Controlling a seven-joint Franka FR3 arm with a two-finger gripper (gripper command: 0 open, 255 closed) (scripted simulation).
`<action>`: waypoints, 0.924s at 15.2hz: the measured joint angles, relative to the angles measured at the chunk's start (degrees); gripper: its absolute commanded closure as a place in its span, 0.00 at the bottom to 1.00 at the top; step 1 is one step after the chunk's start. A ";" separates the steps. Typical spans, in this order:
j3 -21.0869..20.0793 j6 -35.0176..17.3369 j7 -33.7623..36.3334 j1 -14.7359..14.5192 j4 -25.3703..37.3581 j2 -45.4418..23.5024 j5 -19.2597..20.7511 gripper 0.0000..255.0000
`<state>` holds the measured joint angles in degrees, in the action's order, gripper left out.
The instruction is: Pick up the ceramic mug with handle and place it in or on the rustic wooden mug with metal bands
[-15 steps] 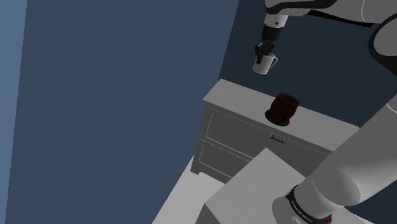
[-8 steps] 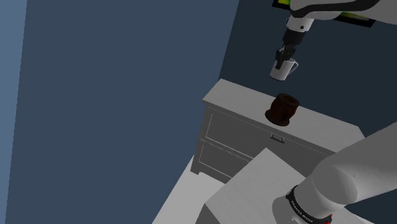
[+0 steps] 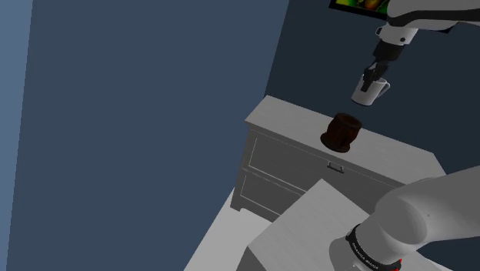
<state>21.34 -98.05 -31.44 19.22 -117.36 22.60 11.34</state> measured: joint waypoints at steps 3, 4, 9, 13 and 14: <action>0.69 -0.24 -1.01 0.78 -2.00 1.99 0.90 1.00; 0.80 -0.91 -1.02 0.87 -2.88 2.19 1.04 1.00; 1.26 -4.62 -0.79 1.12 -6.90 2.51 1.48 1.00; 1.69 -7.74 -0.60 1.29 -9.98 2.47 1.80 1.00; 1.81 -8.37 -0.60 1.33 -10.53 2.40 1.86 1.00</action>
<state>23.14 -106.41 -32.04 20.55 -127.90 25.00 13.20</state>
